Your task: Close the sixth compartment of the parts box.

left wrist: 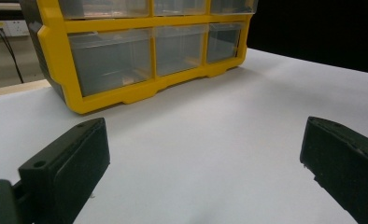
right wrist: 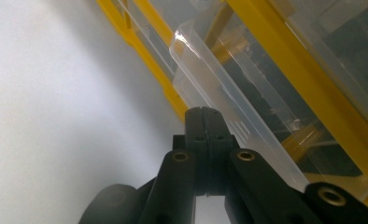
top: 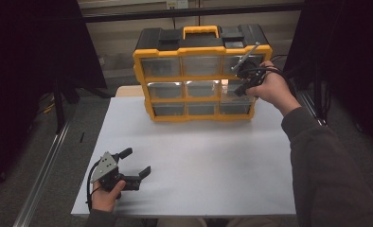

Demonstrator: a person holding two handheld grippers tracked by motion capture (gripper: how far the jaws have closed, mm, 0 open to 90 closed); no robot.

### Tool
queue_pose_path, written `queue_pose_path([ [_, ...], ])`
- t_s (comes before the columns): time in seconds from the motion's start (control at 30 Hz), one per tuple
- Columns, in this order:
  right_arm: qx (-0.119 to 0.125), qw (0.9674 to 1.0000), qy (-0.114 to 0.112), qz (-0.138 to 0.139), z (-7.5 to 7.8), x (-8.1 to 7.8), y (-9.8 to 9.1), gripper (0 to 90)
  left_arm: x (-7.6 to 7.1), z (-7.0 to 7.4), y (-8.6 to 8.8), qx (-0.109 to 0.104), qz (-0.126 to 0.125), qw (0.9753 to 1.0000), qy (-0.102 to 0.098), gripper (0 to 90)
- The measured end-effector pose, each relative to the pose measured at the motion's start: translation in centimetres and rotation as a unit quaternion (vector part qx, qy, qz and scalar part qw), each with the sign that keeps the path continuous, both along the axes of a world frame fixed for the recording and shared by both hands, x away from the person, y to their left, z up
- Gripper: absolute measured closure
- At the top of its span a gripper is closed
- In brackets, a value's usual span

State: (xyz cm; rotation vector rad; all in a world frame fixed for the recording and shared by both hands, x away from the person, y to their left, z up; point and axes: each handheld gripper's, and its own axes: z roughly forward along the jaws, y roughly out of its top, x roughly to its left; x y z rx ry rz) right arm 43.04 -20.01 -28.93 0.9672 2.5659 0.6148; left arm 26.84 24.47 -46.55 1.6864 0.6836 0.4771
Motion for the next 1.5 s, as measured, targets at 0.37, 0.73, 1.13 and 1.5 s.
queue_pose_path([
  [0.37,0.001,0.9999,-0.006,-0.008,-0.2,0.4,0.0,90.0,0.1,0.0,0.1,0.003,-0.007,1.0000,0.001,1.5],
  [0.73,0.006,0.9998,-0.016,-0.014,-0.5,1.3,-0.3,90.0,0.1,0.0,-0.1,-0.004,-0.016,0.9998,0.011,1.5],
  [1.13,0.015,0.9991,-0.029,-0.029,-0.8,2.0,-0.6,90.0,0.1,-0.1,-0.2,-0.001,-0.010,0.9999,0.008,1.5],
  [1.5,0.076,0.9965,-0.004,-0.034,-0.5,1.1,-0.9,76.9,0.1,0.0,-0.1,-0.002,-0.020,0.9997,0.012,1.5],
])
